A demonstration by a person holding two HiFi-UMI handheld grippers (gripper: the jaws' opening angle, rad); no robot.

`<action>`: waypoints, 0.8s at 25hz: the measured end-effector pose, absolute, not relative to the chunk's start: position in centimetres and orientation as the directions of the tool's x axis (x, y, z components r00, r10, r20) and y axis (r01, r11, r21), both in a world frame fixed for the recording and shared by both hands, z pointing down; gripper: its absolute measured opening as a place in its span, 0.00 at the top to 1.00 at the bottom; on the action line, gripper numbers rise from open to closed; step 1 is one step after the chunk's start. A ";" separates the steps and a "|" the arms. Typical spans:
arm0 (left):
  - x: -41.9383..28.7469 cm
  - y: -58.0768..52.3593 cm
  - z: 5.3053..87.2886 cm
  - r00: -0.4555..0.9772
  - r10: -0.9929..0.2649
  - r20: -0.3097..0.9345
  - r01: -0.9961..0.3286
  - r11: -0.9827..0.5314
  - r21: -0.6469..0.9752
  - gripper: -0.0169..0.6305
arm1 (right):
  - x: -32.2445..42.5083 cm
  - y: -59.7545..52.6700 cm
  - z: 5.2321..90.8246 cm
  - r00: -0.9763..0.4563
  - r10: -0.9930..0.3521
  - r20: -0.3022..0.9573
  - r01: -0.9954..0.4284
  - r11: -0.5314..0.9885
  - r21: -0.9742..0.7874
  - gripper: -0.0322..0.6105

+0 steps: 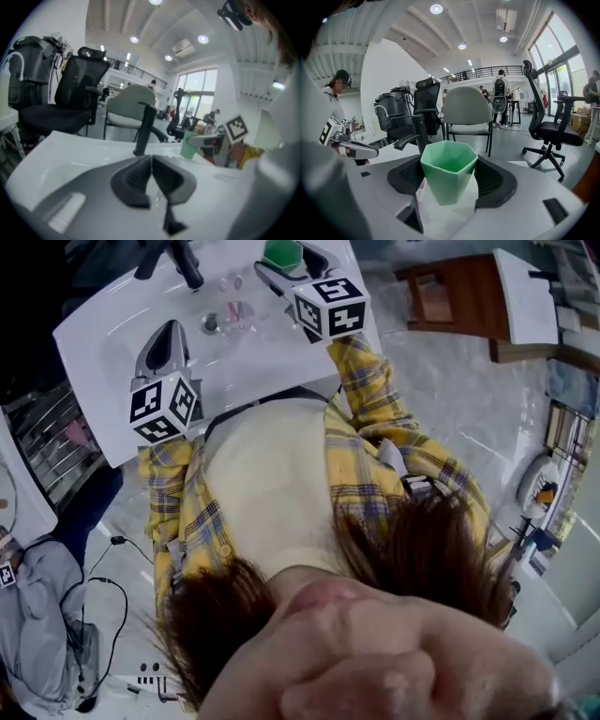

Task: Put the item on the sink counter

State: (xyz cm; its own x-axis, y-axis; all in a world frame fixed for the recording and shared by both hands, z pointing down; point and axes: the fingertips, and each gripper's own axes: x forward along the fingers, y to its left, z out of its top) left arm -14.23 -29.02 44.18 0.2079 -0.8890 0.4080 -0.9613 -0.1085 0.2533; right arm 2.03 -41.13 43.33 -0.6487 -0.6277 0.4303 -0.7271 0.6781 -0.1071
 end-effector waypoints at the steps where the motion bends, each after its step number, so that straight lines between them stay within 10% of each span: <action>1: -14.2 -29.2 44.2 0.198 -0.889 0.412 -0.963 -0.099 0.249 0.96 | 1.9 -41.6 43.5 -0.650 -0.627 0.430 -0.723 0.684 -0.098 0.44; 20: -16.7 -29.2 45.6 0.066 -0.886 0.459 -0.971 0.049 0.234 0.96 | -1.1 -45.8 46.6 -0.656 -0.635 0.408 -0.685 0.728 0.031 0.44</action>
State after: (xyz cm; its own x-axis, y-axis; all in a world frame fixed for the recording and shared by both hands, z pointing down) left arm -16.66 -29.23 45.61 0.0658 -0.8859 0.4592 -0.9710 0.0492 0.2340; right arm -1.12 -45.79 46.56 -0.6560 -0.6347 0.4085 -0.6850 0.7279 0.0310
